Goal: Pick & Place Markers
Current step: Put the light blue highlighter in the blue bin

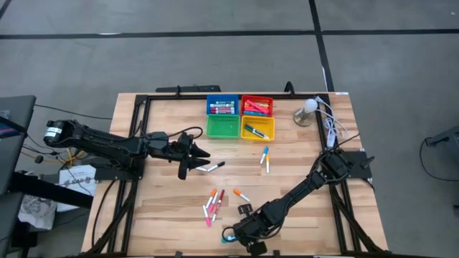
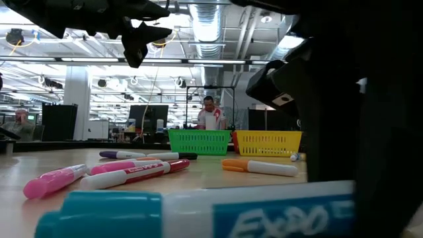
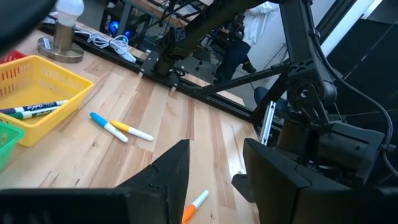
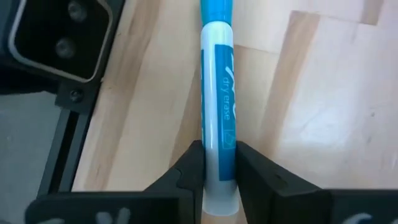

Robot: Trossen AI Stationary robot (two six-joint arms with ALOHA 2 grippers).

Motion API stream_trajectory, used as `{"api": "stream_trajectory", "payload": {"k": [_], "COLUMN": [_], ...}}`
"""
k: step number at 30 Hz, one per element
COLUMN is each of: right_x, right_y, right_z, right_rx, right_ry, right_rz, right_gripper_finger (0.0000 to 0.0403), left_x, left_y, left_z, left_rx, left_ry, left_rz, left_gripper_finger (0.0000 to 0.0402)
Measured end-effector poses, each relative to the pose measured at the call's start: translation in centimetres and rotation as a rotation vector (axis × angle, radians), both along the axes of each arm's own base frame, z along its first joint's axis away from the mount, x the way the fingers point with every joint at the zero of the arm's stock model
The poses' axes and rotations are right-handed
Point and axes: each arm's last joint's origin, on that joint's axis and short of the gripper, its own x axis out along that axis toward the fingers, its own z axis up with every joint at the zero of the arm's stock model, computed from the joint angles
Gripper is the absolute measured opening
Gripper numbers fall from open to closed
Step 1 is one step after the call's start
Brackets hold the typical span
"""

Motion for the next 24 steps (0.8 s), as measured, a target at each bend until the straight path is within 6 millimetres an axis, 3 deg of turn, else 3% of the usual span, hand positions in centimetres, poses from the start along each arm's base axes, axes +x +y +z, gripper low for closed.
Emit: {"api": "stream_trajectory", "payload": {"k": [11,20,24], "right_x": [0.6,1.0,0.7], "right_y": [0.0,-2.2,-3.4], "right_z": [1.6,4.2,6.3], "right_rx": [0.019,0.012,0.024], "right_ry": [-0.02,-0.003,-0.002], "right_rz": [-0.008,-0.049,-0.045], "right_gripper_finger": [0.0071,0.0072,0.0072], "left_x": [0.0,0.0,0.0], "left_y": [0.0,0.0,0.0], "left_z": [0.0,0.1,0.1], "left_rx": [0.0,-0.001,-0.001], "left_ry": [-0.005,-0.011,-0.013], "left_rz": [0.0,0.0,0.0], "left_gripper_finger": [0.015,0.015,0.015]}}
